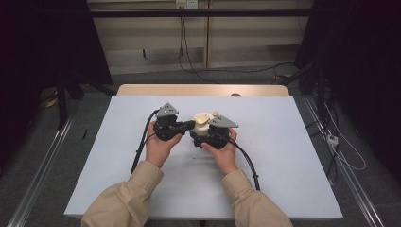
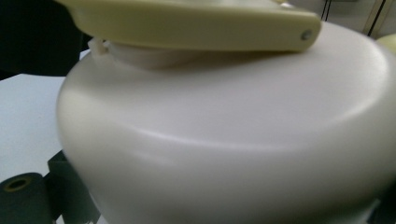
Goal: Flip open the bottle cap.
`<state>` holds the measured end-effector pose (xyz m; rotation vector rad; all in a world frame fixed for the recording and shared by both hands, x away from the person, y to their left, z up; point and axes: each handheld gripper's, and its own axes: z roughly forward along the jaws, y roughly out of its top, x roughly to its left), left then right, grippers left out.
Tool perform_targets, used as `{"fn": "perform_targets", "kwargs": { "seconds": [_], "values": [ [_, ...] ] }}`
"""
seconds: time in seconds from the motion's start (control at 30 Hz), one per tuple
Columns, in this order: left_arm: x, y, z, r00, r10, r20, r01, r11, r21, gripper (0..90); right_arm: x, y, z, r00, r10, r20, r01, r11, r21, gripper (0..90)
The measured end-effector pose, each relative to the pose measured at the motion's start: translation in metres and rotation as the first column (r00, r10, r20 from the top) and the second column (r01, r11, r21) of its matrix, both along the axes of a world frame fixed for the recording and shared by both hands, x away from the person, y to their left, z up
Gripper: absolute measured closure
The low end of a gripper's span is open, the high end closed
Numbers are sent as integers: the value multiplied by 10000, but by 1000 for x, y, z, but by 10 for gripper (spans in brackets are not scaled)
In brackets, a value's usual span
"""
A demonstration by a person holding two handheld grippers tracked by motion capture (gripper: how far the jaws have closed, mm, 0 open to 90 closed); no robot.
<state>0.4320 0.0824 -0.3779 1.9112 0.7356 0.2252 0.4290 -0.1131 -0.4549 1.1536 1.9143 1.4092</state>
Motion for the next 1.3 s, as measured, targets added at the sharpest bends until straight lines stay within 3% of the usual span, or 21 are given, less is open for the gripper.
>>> {"fn": "perform_targets", "kwargs": {
  "seconds": [1.3],
  "values": [
    [5, -11, 11, 9997, -21, 235, 23, 10000, -55, 900, 0, 0, 0, 10000, 48, 12, -48, 10000, -68, 57]
  ]
}}
